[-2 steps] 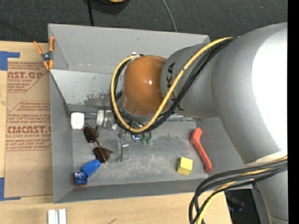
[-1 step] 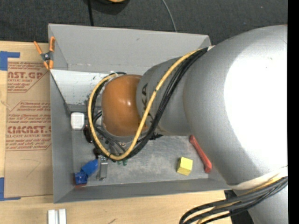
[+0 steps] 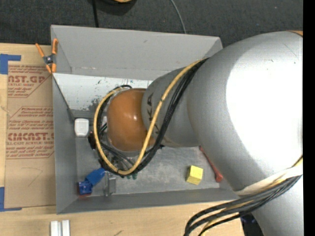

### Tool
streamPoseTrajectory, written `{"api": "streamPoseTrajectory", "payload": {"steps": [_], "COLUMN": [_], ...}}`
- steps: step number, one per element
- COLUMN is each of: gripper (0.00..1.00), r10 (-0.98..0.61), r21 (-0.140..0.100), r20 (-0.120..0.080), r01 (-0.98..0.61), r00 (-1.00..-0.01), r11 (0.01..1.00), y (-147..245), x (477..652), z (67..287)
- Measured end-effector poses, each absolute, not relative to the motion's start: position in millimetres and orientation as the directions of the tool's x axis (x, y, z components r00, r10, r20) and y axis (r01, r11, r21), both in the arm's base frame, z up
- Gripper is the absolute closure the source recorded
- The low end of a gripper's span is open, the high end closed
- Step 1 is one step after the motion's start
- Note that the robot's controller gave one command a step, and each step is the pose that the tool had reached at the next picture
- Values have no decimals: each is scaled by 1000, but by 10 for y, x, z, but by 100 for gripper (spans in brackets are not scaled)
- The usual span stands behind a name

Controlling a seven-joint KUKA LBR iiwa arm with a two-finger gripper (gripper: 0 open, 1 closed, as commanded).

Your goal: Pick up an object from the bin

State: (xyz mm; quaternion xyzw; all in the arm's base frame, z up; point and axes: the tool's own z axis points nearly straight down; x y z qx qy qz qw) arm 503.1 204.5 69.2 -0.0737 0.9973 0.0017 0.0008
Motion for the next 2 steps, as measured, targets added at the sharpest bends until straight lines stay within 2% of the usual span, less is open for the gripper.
{"api": "streamPoseTrajectory", "payload": {"steps": [1, 2], "gripper": [100, 100], "r10": [-137, -137], "r21": [-1, -1], "r20": [2, 1], "r01": [-137, -137], "r00": [-991, -991], "r11": [991, 991], "y": [2419, 2419], "x": [4946, 4946], "z": [697, 697]}}
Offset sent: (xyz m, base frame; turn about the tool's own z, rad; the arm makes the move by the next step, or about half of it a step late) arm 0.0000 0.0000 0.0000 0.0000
